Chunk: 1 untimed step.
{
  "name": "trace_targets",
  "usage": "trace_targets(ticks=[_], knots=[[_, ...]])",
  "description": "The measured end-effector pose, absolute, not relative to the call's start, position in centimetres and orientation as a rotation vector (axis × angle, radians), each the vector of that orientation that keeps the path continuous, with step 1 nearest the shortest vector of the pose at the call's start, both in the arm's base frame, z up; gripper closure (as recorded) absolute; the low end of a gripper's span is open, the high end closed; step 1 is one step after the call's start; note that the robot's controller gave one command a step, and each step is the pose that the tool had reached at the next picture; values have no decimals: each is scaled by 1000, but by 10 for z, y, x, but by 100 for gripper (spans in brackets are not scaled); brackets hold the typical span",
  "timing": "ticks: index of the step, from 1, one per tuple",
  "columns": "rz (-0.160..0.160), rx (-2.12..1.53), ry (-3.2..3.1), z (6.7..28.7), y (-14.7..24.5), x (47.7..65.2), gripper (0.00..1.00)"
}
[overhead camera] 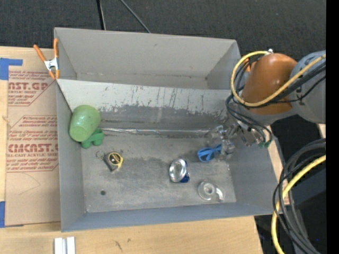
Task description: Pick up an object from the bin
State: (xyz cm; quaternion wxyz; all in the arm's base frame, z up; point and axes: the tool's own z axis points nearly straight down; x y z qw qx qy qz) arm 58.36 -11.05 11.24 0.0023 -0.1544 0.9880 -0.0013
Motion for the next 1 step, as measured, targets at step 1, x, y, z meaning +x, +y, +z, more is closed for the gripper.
trace_targets(ticks=[1], knots=[[-7,-502,3089,259,-109,589,100]])
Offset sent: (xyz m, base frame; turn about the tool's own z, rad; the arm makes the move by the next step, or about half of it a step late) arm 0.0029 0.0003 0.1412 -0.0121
